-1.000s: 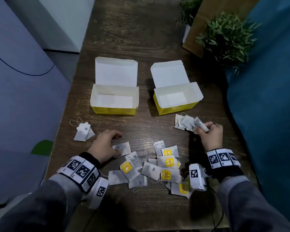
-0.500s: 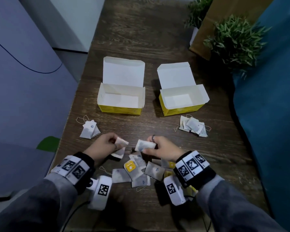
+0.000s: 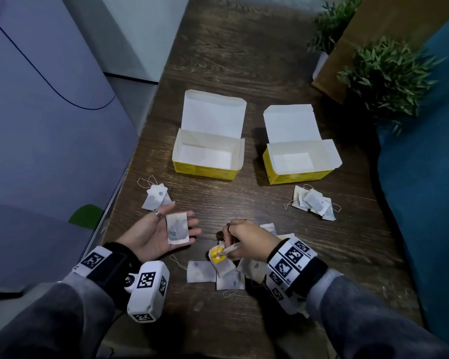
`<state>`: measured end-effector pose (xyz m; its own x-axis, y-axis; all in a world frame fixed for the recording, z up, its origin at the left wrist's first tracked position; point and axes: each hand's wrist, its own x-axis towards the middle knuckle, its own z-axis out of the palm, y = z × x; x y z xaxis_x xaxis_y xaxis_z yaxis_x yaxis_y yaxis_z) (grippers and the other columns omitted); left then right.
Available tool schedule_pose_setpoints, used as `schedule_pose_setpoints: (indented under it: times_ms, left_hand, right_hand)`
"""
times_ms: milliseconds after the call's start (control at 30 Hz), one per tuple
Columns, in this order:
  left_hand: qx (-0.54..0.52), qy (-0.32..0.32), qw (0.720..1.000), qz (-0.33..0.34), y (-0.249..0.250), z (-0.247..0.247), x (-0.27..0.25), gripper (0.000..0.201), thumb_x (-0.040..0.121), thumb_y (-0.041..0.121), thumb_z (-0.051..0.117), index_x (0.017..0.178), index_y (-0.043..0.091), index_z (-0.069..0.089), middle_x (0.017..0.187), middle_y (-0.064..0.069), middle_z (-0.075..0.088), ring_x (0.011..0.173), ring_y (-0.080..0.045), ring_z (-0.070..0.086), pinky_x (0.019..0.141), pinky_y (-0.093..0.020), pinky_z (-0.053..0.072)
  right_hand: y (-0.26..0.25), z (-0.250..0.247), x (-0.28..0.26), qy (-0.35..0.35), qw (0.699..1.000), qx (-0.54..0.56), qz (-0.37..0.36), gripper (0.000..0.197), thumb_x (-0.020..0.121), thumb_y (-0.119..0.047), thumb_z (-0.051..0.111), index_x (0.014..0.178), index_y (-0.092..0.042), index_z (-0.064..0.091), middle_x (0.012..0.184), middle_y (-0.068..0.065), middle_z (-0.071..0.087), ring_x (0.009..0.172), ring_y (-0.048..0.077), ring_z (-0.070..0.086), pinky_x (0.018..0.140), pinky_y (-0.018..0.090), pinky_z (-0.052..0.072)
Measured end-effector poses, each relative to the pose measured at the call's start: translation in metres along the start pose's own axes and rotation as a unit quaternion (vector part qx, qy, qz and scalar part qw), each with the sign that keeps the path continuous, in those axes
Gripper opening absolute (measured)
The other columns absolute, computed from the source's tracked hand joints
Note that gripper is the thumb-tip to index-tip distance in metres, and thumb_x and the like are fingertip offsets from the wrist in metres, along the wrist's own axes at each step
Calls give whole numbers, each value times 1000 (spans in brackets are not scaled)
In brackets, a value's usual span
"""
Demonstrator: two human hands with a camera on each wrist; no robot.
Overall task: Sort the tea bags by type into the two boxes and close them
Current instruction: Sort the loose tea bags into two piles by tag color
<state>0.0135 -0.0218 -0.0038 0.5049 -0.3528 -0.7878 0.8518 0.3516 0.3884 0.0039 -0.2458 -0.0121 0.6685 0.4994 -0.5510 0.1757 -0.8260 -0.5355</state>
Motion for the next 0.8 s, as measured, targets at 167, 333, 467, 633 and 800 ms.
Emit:
schedule_pose_setpoints:
  times_ms: [167,333,467,633,800]
  left_hand:
    - [-15,-21,1000,-10,-2,-2,0,57,93,47,32,116,1,57,115,-19,66,94,-31,69,80,-44,54]
    - [-6,-49,999,-12,-5,0,1,60,89,50,34,120,3,55,123,-18,62,103,-30,66,85,-41,52]
    - [23,-60,998,4,-8,11,4,60,78,47,47,120,5,56,125,-17,61,105,-28,64,94,-40,46]
    - [27,-130,990,41,-10,18,6,73,61,26,84,124,4,55,122,-18,61,102,-27,64,86,-40,53]
    - [73,-65,993,73,-15,16,9,45,79,5,62,123,-2,54,103,-21,64,80,-19,66,62,-25,57]
  right_hand:
    - [9,0,-14,100,983,150,28,20,74,-8,74,72,-17,56,77,-7,54,75,9,53,63,16,39]
    - [13,-12,-28,331,896,288,67,26,74,-3,74,66,-17,53,79,-3,55,64,-9,52,59,5,39]
    - [-10,-22,-18,329,909,254,26,35,70,-14,80,64,-27,49,75,-11,51,65,-6,50,61,8,38]
    - [-26,-19,3,250,880,405,-4,31,72,-9,78,67,-18,49,58,-11,53,51,2,47,52,14,39]
    - [-19,-15,5,202,827,524,20,29,74,-1,74,70,-14,49,62,-5,59,55,4,57,53,18,47]
